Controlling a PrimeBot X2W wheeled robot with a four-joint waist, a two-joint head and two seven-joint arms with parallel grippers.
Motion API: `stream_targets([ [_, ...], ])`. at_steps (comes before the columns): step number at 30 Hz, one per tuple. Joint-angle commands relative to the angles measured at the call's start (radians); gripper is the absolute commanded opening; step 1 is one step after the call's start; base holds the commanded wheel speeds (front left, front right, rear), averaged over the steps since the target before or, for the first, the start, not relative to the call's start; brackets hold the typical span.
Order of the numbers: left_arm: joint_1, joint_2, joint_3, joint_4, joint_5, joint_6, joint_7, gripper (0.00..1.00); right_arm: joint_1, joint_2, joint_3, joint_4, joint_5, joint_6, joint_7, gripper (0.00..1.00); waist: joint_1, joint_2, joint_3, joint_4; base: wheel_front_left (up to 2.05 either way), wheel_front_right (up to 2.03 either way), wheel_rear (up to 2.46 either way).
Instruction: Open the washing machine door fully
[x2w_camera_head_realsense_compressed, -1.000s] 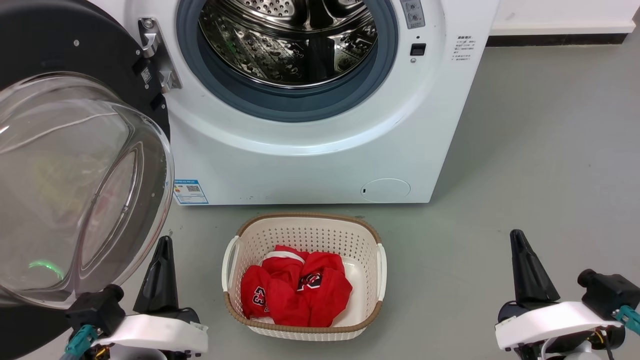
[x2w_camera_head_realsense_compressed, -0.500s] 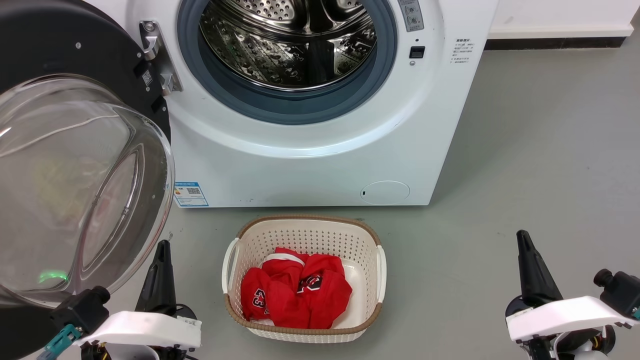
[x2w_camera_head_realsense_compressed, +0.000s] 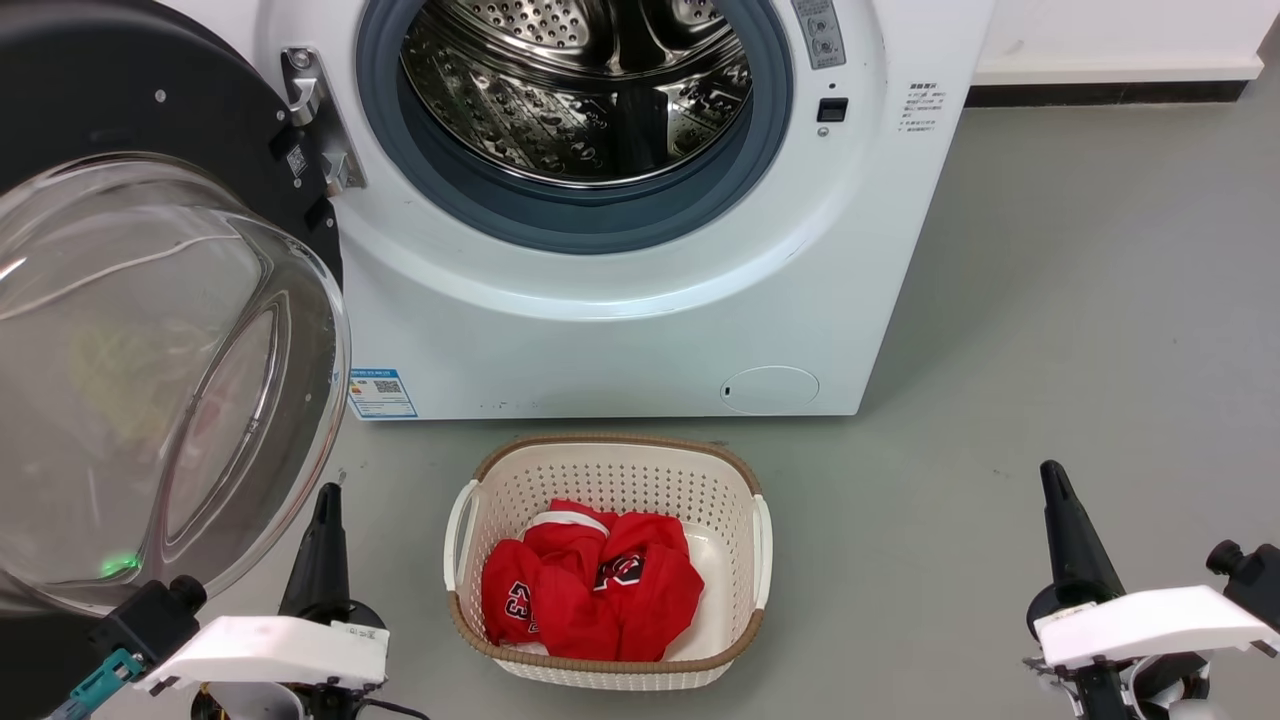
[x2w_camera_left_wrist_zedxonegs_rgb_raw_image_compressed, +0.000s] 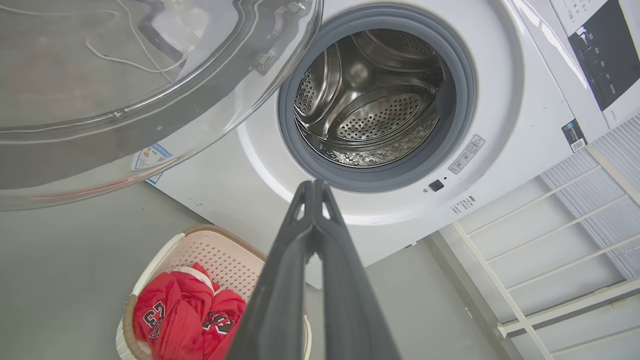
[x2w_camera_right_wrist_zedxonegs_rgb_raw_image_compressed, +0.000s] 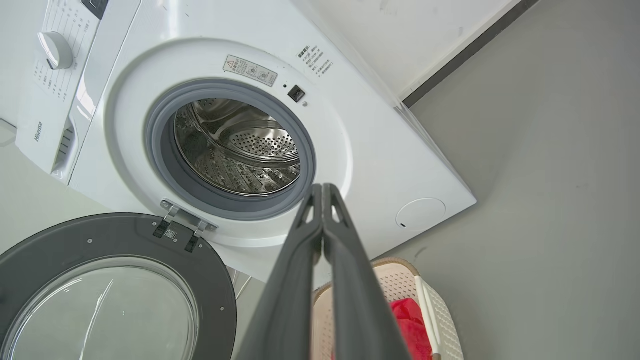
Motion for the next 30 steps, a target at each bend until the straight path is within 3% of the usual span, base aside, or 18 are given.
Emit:
stream_targets([
  [1,-0.03,0.003,0.003,-0.005,-0.035,-0.003,0.008,0.0,-0.025,-0.008,-0.004,-0.008,0.038,0.0,0.006,0.0,0.0,0.0,-0.001,0.0,0.0,0.0,0.0],
  [30,-0.055,0.003,0.012,0.045,-0.366,-0.006,0.091,0.0,-0.042,-0.01,-0.029,0.018,0.361,0.0,0.086,0.0,0.0,0.0,-0.017,-0.001,0.0,0.0,0.0],
])
